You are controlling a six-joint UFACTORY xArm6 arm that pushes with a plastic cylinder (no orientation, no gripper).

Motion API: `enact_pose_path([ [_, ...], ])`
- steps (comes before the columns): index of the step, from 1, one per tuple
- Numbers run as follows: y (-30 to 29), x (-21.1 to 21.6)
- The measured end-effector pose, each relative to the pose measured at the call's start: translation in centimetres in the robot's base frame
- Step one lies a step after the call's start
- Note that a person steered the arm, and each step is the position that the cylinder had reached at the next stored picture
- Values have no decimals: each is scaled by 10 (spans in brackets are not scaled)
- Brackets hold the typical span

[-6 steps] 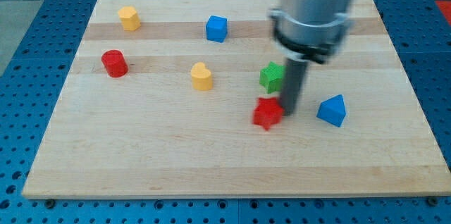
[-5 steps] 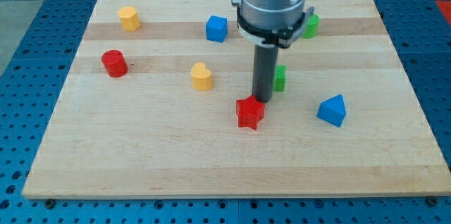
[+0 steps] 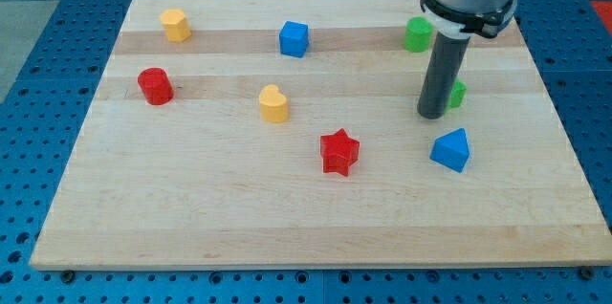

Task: Place blue triangle vertically below the red circle

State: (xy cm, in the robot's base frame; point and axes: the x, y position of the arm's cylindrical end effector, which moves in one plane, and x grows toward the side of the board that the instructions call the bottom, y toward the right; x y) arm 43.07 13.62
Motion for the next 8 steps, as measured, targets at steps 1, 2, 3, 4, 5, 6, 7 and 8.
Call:
enact_pose_path([
  [1, -61, -19],
  [2, -42, -21],
  [3, -9, -21],
  [4, 28, -21],
  [5, 29, -21],
  [6, 16, -17],
  [7, -29, -9],
  [8, -34, -6],
])
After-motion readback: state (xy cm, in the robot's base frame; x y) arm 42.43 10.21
